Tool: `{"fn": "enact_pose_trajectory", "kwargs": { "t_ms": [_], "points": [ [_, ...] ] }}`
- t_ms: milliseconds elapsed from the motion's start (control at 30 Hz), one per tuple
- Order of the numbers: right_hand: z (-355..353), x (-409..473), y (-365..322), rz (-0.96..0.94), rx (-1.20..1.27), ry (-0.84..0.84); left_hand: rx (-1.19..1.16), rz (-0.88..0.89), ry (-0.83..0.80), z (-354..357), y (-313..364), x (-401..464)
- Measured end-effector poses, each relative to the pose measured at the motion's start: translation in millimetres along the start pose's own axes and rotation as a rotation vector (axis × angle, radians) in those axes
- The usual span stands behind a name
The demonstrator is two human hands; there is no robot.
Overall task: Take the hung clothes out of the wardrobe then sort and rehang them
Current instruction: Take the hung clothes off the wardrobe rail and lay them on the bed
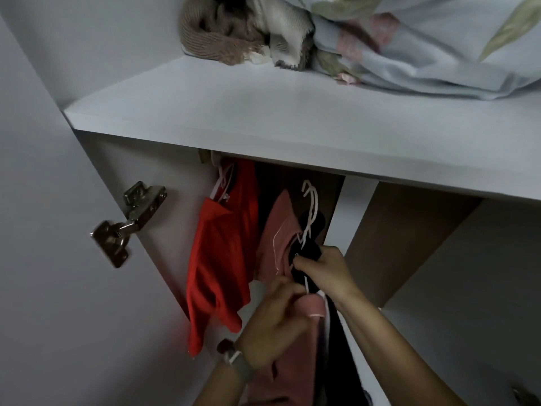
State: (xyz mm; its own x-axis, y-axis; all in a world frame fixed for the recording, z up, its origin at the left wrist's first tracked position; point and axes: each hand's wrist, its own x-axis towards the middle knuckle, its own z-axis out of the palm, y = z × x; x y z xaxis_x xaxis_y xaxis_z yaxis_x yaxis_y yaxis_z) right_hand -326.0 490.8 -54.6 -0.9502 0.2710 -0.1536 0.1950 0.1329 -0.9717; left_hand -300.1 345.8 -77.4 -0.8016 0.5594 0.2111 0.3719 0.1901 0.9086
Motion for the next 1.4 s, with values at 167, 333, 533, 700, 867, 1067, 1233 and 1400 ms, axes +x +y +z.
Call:
{"fn": "enact_pose_trajectory", "kwargs": {
  "t_ms": [167,333,533,700,867,1067,1233,1400],
  "points": [
    [-28.3,-16.4,-2.6,-0.06,-0.16,-0.229,0.434,0.015,0.27,-48.4,-10.7,37.5],
    [-60.5,-42.9,-14.1,-0.138,-0.266,-0.403,0.917,0.278,-0.077,-46.7,-3.0,78.8],
    [-117.8,-91.8,-15.8,-0.185,-0.374,-0.319,0.827,0.498,0.034,-7.8,16.8,76.7],
    [-165.7,-149.9,2.3,-0.2,-0.417,0.089,0.748,0.525,0.096,21.9,46.1,73.4],
    [-164.5,-212.1,20.2,-0.163,-0.592,0.433,0.732,0.476,-0.035,51.1,65.0,56.6],
    [-134.1,-318.4,55.6,0.17,-0.547,0.668,0.786,0.632,-0.252,106.4,89.8,9.0],
    [-110.8,-418.1,75.3,0.28,-0.435,1.005,0.752,0.794,-0.392,155.8,128.1,-51.3],
    [-98.0,-513.3,89.2,0.415,-0.333,1.235,0.625,0.905,-0.568,204.7,162.2,-113.3]
  ]
}}
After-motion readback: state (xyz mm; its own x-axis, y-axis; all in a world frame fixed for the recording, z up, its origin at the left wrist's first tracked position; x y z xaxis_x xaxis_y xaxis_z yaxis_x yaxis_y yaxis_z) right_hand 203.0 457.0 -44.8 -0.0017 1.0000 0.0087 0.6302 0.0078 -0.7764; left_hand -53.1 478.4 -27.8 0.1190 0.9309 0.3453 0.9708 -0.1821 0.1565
